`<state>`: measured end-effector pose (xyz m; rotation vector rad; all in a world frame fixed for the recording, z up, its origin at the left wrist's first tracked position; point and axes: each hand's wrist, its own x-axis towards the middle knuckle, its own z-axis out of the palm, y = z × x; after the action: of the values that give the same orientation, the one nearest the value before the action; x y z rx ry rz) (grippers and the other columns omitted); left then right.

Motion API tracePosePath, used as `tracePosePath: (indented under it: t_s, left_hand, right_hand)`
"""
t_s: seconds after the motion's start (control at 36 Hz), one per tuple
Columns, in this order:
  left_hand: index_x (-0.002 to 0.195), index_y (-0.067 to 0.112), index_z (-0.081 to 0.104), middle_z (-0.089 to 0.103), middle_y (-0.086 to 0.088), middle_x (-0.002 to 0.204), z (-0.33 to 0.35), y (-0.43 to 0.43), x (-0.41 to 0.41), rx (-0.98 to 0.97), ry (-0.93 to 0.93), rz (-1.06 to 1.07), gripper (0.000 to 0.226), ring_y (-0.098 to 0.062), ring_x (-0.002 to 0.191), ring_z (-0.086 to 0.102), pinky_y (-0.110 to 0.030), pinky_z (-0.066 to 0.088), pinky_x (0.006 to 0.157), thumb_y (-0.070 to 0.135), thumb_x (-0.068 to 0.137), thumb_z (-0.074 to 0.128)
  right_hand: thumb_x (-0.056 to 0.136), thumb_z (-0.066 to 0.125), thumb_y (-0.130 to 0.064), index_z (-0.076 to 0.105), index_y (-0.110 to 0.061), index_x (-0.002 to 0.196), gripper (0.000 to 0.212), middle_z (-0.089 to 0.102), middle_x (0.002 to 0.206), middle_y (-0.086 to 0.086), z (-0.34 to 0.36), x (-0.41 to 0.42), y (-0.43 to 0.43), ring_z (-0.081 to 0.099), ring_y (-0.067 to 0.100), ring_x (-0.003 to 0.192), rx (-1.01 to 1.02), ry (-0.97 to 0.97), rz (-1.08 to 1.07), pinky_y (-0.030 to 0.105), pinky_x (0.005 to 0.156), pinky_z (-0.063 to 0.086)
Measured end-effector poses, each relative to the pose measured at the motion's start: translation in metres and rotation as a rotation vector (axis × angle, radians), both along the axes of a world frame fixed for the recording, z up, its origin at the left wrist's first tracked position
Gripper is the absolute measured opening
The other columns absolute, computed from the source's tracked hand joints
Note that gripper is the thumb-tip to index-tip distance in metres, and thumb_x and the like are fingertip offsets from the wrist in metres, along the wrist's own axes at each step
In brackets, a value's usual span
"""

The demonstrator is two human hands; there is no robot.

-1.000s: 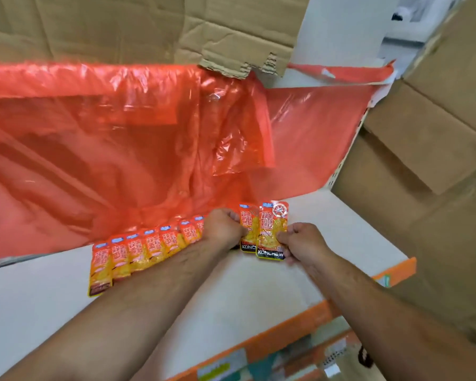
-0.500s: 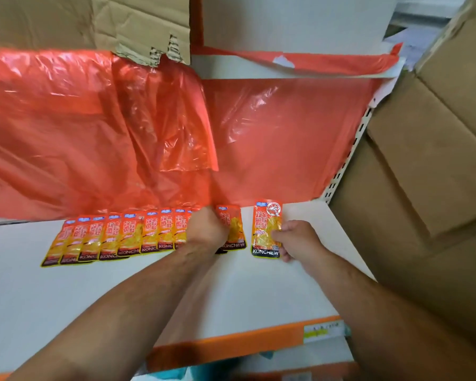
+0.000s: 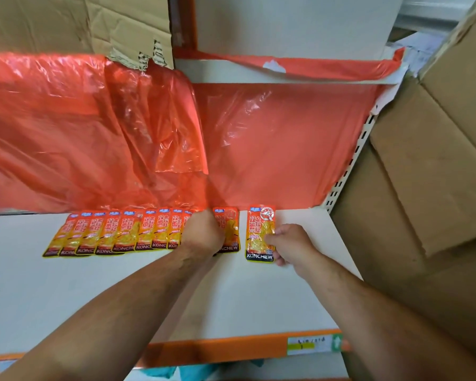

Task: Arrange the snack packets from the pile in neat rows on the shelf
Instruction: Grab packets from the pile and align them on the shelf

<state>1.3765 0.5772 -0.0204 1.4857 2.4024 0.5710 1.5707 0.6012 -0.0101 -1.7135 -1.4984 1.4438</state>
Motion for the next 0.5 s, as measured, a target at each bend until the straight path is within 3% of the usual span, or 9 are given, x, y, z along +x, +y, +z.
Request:
tracePosePath:
  t_s: [0.25,0.33,0.42,0.5]
  left_hand:
    - [0.101,0.013,0.064,0.066,-0.013,0.1,0.008,-0.009,-0.009,0.022,0.027,-0.036,0.022,-0.035,0.091,0.063,-0.036,0.051,0.074,0.021,0.082,0.055]
    - [0.104,0.012,0.067,0.062,-0.014,0.099,0.005,-0.013,-0.02,0.125,0.137,-0.073,0.027,-0.036,0.093,0.06,-0.04,0.051,0.076,0.027,0.083,0.06]
    - [0.094,0.013,0.07,0.065,-0.011,0.089,0.0,-0.019,-0.034,0.217,0.34,-0.146,0.031,-0.036,0.085,0.057,-0.039,0.05,0.068,0.037,0.082,0.056]
    - [0.099,0.018,0.069,0.068,-0.004,0.098,0.002,-0.026,-0.045,0.201,0.417,-0.183,0.036,-0.033,0.09,0.058,-0.039,0.049,0.07,0.047,0.084,0.053]
  right_hand:
    - [0.089,0.067,-0.017,0.052,-0.013,0.073,0.022,0.048,0.056,0.005,-0.002,-0.011,0.009,0.043,0.019,0.047,-0.016,-0.055,0.003,0.024,0.042,0.035]
    - [0.088,0.068,-0.019,0.053,-0.012,0.076,0.021,0.046,0.057,0.004,-0.002,-0.021,0.013,0.041,0.019,0.044,-0.023,-0.07,0.017,0.024,0.041,0.032]
    - [0.088,0.068,-0.021,0.052,-0.011,0.077,0.022,0.046,0.057,0.004,0.0,-0.032,0.015,0.039,0.018,0.041,-0.02,-0.105,0.036,0.022,0.04,0.029]
    - [0.088,0.067,-0.02,0.047,-0.013,0.068,0.029,0.045,0.053,0.003,0.002,-0.042,0.018,0.039,0.019,0.038,-0.01,-0.151,0.043,0.021,0.04,0.029]
